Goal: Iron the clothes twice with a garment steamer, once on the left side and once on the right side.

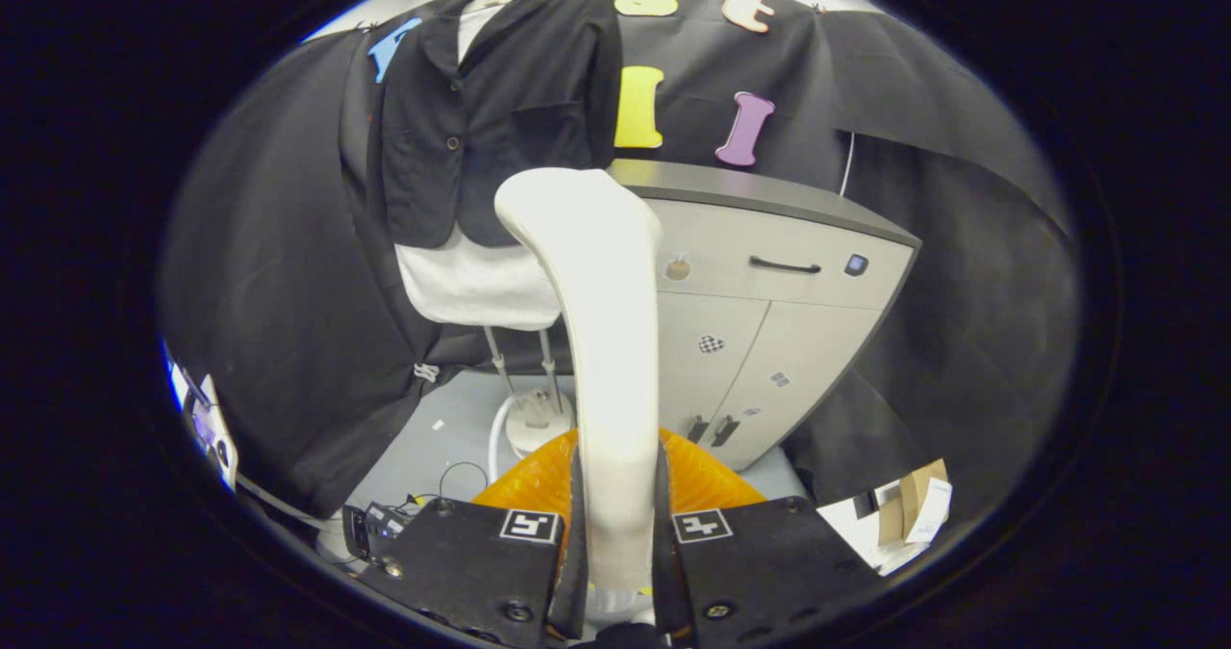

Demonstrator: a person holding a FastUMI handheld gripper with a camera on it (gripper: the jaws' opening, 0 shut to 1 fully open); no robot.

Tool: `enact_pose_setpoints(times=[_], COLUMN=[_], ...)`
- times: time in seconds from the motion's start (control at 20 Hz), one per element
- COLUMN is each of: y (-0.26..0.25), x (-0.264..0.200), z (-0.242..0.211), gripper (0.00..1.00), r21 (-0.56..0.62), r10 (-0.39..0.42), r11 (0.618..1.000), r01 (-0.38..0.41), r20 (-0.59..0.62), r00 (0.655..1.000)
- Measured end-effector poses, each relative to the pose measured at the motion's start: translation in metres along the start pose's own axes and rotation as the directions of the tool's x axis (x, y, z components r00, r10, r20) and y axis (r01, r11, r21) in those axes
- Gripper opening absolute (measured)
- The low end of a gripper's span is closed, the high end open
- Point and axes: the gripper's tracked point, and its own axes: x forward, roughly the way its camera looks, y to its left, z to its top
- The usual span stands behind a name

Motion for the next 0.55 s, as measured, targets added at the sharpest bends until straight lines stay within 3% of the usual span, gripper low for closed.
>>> enact_pose_setpoints(times=[0.55], y=[-0.103], x=[-0.069], z=[-0.029], gripper=[0.3], r21=[0.013], r10=[0.079], r11=[0.997], r01=[-0.08], r20=[0.03], r00=[0.996])
